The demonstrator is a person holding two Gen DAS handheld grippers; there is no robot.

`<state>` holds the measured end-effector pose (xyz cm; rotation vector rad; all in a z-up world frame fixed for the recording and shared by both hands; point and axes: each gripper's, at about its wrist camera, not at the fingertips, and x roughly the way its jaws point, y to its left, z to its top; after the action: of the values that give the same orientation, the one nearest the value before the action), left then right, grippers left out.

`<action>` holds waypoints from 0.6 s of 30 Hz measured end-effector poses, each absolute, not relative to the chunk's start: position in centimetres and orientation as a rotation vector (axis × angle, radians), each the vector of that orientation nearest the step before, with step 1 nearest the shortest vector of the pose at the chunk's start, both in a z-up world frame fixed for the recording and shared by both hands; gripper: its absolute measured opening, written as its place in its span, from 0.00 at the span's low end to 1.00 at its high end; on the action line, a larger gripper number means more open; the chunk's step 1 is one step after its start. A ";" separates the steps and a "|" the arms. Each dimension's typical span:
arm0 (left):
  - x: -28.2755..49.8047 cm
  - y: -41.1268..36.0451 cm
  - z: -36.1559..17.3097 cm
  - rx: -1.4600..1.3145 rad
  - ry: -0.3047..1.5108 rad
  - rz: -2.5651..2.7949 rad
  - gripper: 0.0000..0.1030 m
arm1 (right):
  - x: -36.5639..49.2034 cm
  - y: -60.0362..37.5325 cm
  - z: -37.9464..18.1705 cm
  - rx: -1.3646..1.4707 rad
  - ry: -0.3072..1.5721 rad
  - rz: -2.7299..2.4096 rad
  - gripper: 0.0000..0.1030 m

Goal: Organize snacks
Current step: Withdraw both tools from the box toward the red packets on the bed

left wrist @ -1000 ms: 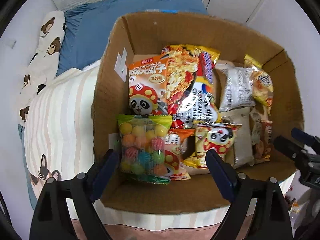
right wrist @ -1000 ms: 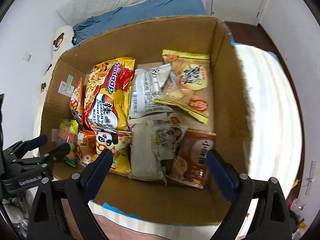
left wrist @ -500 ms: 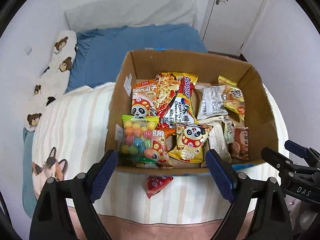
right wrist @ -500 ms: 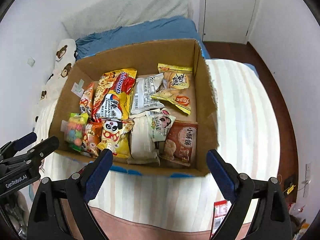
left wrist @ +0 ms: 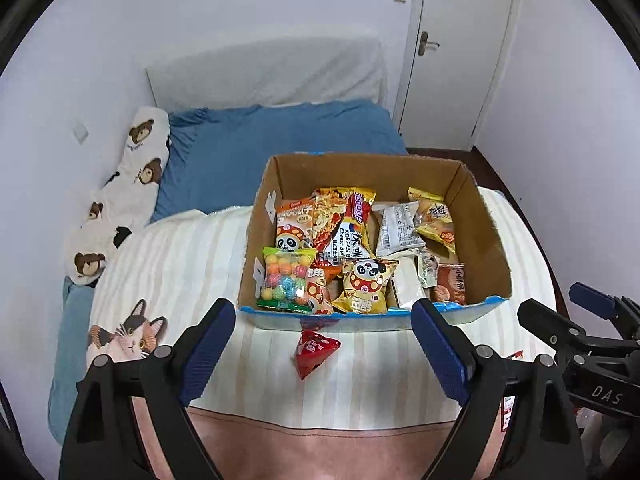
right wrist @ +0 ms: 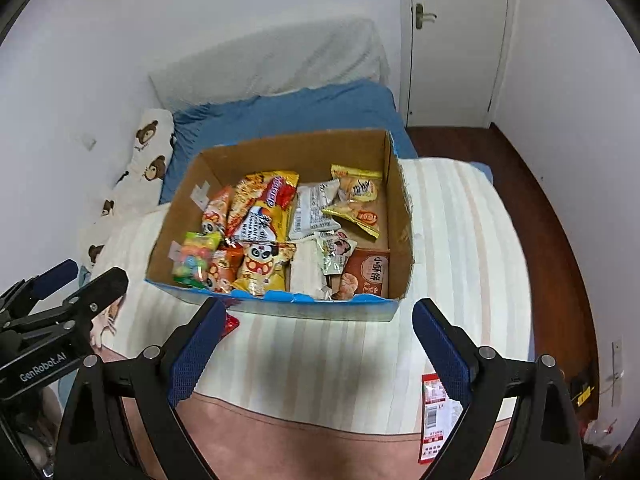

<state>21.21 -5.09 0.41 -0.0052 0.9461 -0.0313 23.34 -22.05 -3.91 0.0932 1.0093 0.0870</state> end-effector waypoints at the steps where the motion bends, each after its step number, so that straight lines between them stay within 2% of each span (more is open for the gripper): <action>1: 20.8 -5.1 0.7 -0.005 0.939 -0.033 0.88 | 22.8 -22.0 -3.4 0.089 0.999 0.088 0.94; 11: 17.8 -4.9 1.7 -0.035 0.912 -0.029 0.88 | 19.4 -23.1 -1.9 0.170 0.962 0.095 0.97; 14: 16.8 -4.9 0.1 -0.047 0.945 -0.017 0.88 | 18.1 -25.3 -3.7 0.264 0.992 0.065 0.97; 18: 16.2 -4.9 -4.2 -0.062 1.049 -0.003 0.88 | 16.4 -30.3 -8.8 0.397 1.088 -0.046 0.97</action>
<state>16.20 -4.93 -4.16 -0.0621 1.0493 -0.0033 16.42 -30.26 -8.79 0.3968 1.0883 -0.0459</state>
